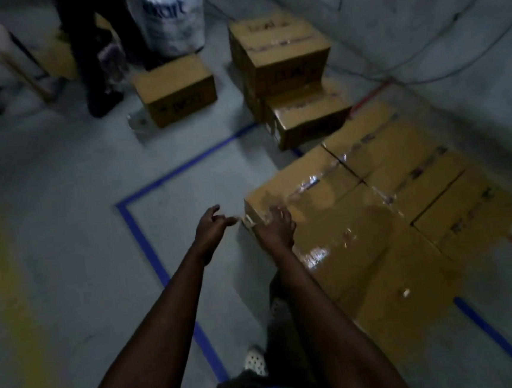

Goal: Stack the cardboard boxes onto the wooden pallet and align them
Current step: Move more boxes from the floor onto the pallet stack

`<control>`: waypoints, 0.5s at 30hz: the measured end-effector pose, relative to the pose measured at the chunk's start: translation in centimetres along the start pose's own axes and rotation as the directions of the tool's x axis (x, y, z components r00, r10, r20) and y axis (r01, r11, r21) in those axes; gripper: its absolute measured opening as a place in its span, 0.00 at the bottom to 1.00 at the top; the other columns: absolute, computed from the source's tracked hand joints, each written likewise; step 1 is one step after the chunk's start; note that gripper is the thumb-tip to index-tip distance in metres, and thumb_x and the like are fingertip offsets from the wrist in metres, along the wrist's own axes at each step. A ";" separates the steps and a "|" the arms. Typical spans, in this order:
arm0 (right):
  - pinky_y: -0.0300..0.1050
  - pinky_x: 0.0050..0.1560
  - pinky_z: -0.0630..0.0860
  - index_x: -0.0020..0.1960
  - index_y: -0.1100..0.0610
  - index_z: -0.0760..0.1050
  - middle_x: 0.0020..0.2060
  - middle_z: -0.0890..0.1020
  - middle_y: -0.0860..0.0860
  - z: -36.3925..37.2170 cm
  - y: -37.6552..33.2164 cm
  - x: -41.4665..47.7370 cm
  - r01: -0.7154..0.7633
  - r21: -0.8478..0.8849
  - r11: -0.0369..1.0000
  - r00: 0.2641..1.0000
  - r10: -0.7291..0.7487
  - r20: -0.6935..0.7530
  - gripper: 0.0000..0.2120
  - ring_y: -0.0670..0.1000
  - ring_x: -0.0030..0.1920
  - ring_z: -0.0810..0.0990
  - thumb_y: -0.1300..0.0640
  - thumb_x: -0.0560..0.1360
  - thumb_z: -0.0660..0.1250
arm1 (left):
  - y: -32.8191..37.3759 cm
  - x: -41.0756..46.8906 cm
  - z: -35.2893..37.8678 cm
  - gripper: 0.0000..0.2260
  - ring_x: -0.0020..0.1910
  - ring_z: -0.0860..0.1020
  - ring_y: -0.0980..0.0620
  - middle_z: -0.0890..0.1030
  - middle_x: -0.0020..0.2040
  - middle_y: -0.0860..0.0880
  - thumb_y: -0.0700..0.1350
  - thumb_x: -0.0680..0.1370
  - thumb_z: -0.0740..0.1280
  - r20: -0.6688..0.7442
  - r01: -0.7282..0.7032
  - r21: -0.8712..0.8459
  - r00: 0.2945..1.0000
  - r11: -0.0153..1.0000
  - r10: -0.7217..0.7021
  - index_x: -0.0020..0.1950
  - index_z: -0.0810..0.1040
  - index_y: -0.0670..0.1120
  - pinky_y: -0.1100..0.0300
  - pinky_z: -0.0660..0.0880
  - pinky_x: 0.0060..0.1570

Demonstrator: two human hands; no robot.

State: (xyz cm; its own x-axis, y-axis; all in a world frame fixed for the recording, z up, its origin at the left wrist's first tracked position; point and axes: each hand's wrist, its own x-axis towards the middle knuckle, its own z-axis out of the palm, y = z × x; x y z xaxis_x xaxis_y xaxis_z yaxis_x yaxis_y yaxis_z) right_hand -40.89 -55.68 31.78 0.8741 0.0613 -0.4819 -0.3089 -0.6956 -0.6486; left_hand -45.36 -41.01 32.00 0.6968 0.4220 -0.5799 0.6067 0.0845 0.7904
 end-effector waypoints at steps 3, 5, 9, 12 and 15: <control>0.53 0.75 0.59 0.76 0.51 0.65 0.79 0.60 0.52 1.1 -5.3 4.0 0.067 0.031 0.997 0.997 -0.066 -0.028 0.32 0.57 0.78 0.57 0.50 0.75 0.72 | 3.2 3.8 -3.3 0.31 0.62 0.78 0.47 0.78 0.63 0.44 0.44 0.74 0.77 -0.033 -0.036 -0.025 0.999 0.999 0.035 0.76 0.70 0.46 0.58 0.70 0.58; 0.53 0.73 0.59 0.76 0.50 0.66 0.79 0.60 0.51 2.2 -8.9 7.2 0.092 0.094 0.991 0.996 -0.090 -0.016 0.32 0.57 0.78 0.56 0.51 0.75 0.72 | 5.5 6.8 -5.4 0.31 0.61 0.78 0.48 0.79 0.64 0.43 0.44 0.74 0.77 -0.055 -0.057 -0.037 0.997 0.998 0.054 0.75 0.70 0.46 0.58 0.70 0.57; 0.55 0.72 0.62 0.76 0.51 0.66 0.79 0.61 0.51 4.9 -16.9 13.8 0.176 0.156 0.972 0.984 -0.179 0.004 0.32 0.57 0.78 0.57 0.51 0.75 0.72 | 10.6 13.2 -9.8 0.30 0.60 0.78 0.49 0.80 0.63 0.44 0.47 0.75 0.76 -0.127 -0.112 -0.077 0.987 0.991 0.102 0.75 0.70 0.47 0.58 0.70 0.55; 0.55 0.71 0.65 0.75 0.50 0.67 0.78 0.62 0.51 6.6 -23.4 18.8 0.222 0.172 0.960 0.973 -0.231 0.031 0.31 0.56 0.77 0.59 0.51 0.75 0.73 | 14.5 17.4 -12.9 0.29 0.60 0.79 0.49 0.81 0.60 0.45 0.47 0.75 0.76 -0.169 -0.141 -0.091 0.978 0.986 0.124 0.75 0.71 0.47 0.57 0.70 0.55; 0.56 0.73 0.67 0.74 0.49 0.68 0.78 0.63 0.51 8.2 -29.2 23.4 0.272 0.221 0.937 0.958 -0.284 0.026 0.30 0.56 0.77 0.60 0.51 0.75 0.73 | 17.8 21.9 -15.9 0.29 0.60 0.80 0.47 0.81 0.61 0.44 0.48 0.76 0.75 -0.227 -0.175 -0.112 0.963 0.978 0.146 0.75 0.71 0.46 0.56 0.72 0.56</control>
State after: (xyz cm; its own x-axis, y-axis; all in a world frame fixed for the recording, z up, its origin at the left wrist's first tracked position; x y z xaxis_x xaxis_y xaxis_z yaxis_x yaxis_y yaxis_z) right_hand -14.50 -28.04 34.58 0.9158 0.2747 -0.2928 -0.1348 -0.4766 -0.8687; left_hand -25.40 -15.93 36.49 0.6725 0.6238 -0.3982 0.4287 0.1102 0.8967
